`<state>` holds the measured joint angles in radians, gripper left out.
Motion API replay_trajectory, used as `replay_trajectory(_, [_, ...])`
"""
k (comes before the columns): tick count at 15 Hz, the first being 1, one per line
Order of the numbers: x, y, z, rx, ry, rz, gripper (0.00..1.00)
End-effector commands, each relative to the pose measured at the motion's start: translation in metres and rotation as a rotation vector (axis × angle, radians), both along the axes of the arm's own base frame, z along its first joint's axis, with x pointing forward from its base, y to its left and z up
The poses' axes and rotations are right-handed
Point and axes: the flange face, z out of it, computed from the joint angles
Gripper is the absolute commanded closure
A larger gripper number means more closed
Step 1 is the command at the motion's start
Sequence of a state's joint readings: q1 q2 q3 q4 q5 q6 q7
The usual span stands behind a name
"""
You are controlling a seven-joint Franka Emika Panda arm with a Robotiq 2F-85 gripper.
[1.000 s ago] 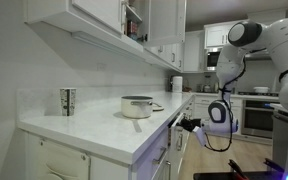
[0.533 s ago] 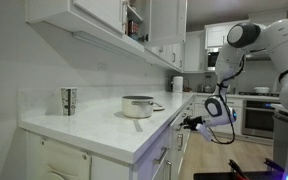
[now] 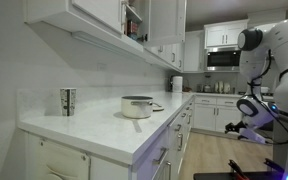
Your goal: Close the top right drawer of the kitchen unit
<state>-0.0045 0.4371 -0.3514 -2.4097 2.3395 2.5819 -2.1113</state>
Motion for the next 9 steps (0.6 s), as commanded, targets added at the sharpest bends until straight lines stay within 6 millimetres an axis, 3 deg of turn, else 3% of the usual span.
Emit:
replay_trajectory(1, [-0.053,-0.076,0.037,-0.126,0.136,-0.122,0.0])
replay_trajectory(3, [-0.076,-0.112,0.06,-0.211,0.246,-0.188,0.0])
replay_trajectory(4, [-0.064,-0.101,0.035,-0.171,0.197,-0.139,0.0])
replay_trajectory(6, [-0.078,-0.12,0.051,-0.207,0.228,-0.181,0.0])
replay_trajectory(9, [-0.077,-0.118,0.054,-0.21,0.228,-0.179,0.0])
